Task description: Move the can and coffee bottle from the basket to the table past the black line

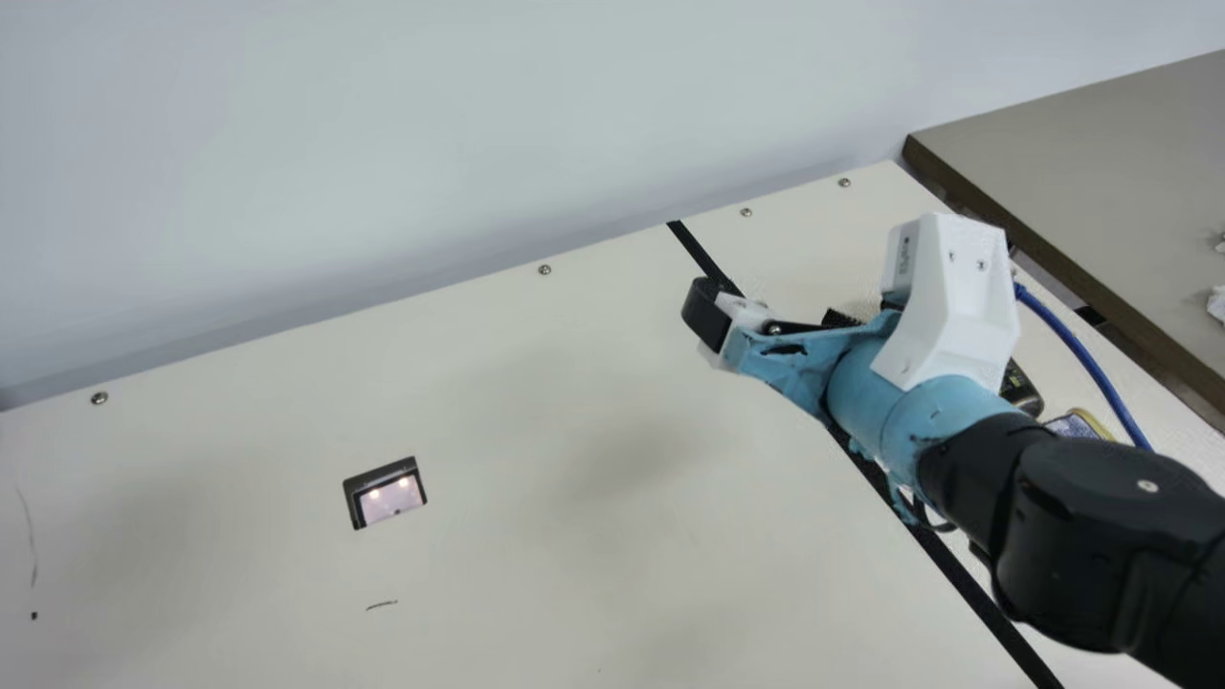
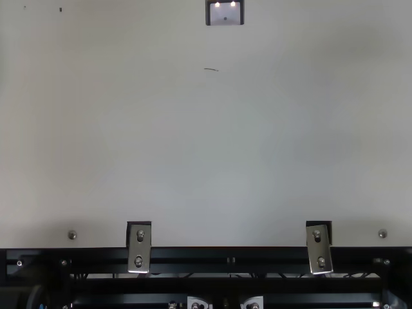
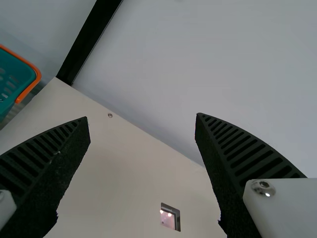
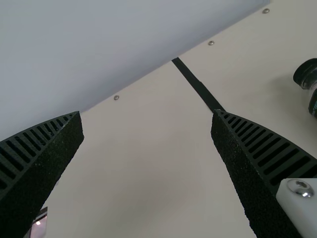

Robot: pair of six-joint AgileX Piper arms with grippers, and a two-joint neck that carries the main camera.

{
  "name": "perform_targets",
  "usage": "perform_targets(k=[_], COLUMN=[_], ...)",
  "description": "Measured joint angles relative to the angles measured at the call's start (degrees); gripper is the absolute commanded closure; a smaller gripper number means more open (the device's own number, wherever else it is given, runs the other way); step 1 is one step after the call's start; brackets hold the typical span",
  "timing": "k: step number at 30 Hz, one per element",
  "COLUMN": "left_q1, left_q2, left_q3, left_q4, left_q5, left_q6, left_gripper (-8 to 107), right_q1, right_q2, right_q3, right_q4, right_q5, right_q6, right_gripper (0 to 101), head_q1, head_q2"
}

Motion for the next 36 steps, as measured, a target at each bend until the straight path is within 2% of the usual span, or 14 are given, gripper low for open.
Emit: perform_targets(k=[7,28,36], left_q1=[0.1,0.1,0.1], left_q2=[-5.7,-5.8,-5.8], left_q3=[2.4,2.4,2.4], left_q4=[3.8,3.8,3.8], left_q5=[2.1,2.0,2.0], left_q6=[-2.7,-2.7,-2.7], left_gripper=[9,9,9], right_q1=[0.1,2.6,2.9], right_q2=[-3.1,-16.5,-16.6], right_q3=[1.0,11.5,11.8], right_q4=[0.0,0.1,-0.2], right_q5=[-0.2,-7.5,-7.9], right_q6=[-0.5,1.5,1.7], right_gripper=[0,0,0], head_q1=[0.0,0.0,0.0], head_q2=[0.0,0.0,0.0])
